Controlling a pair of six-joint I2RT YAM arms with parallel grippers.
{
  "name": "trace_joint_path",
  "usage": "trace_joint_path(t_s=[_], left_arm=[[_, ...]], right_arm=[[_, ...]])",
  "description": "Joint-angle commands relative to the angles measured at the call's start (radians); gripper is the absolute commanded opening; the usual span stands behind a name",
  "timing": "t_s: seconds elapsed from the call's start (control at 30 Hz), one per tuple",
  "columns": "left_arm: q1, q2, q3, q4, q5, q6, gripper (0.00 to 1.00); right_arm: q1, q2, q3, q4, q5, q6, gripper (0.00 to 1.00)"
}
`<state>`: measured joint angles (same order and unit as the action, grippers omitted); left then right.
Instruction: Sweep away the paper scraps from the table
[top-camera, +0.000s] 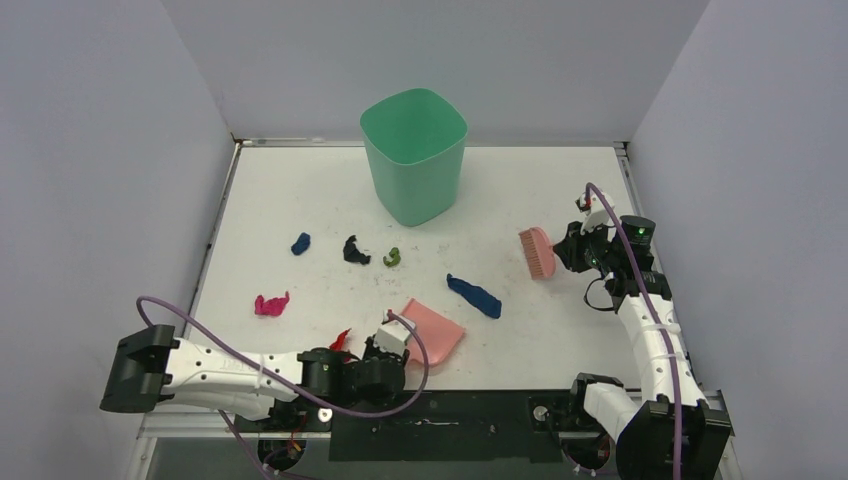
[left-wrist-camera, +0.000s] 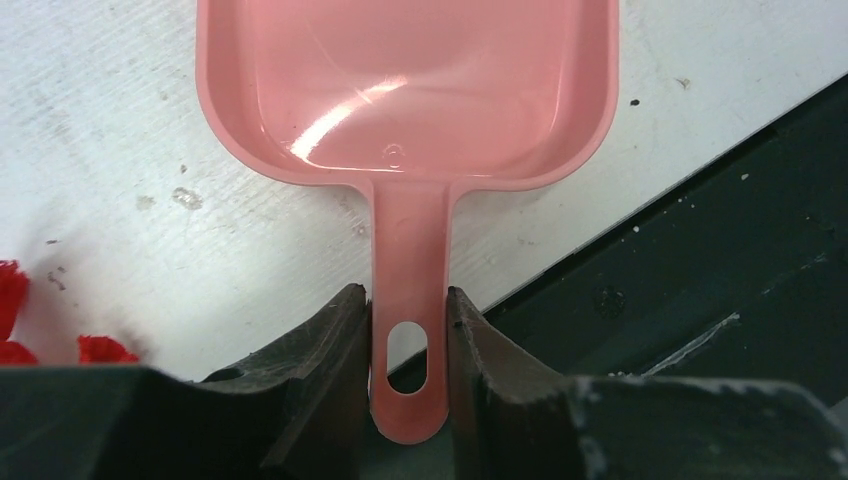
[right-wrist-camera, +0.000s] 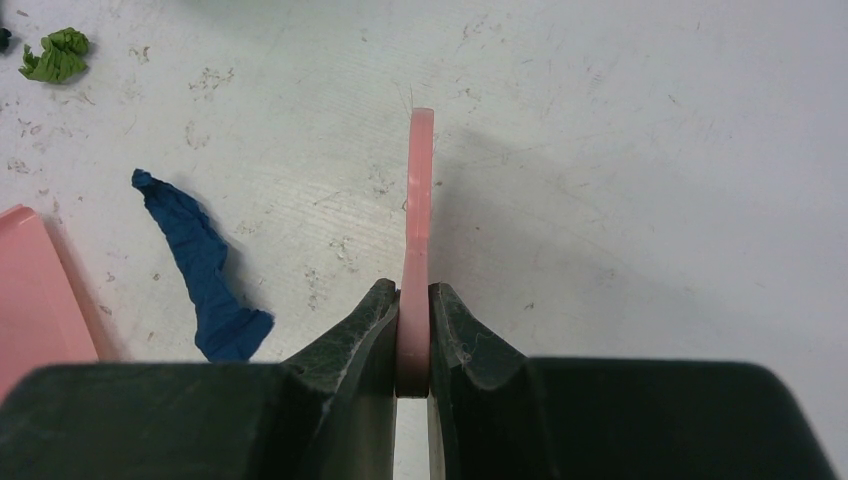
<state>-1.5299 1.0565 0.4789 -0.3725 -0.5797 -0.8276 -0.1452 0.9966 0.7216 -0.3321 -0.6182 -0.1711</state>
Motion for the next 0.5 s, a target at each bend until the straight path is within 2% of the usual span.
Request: trace_joint_path(t_s=[0.0,0.13,0.27,0.33,0.47], left_arm=[[-0.004,-0.095,0.115,-0.140,-0.035,0.008,0.10],[-0.007,-0.202,0.225,-0.336,-0.075,-0.014,0.01],[-0.010,-0.305,0.324,-0.549,-0.170,-0.084,0.00],[-0.010,-0.339,0.377,-0.670,-0.235,-0.138,0.00],[-0.010,-0.361,0.494,-0.928,-0.348,-0.254,0.00]], right_arm=[[-0.006,-0.036,0.034,0.033,-0.037,-0.009,0.05],[0.005,-0.065,0.128,-0.025,-0.100,0.013,0.05],[0.047,-0.009,0.276,-0.171,-0.278,0.014,0.05],[0.112,0.034,0.334,-0.240,-0.369,0.018,0.05],[0.384,0.115,0.412,-0.281,-0.389,0.066,0.05]])
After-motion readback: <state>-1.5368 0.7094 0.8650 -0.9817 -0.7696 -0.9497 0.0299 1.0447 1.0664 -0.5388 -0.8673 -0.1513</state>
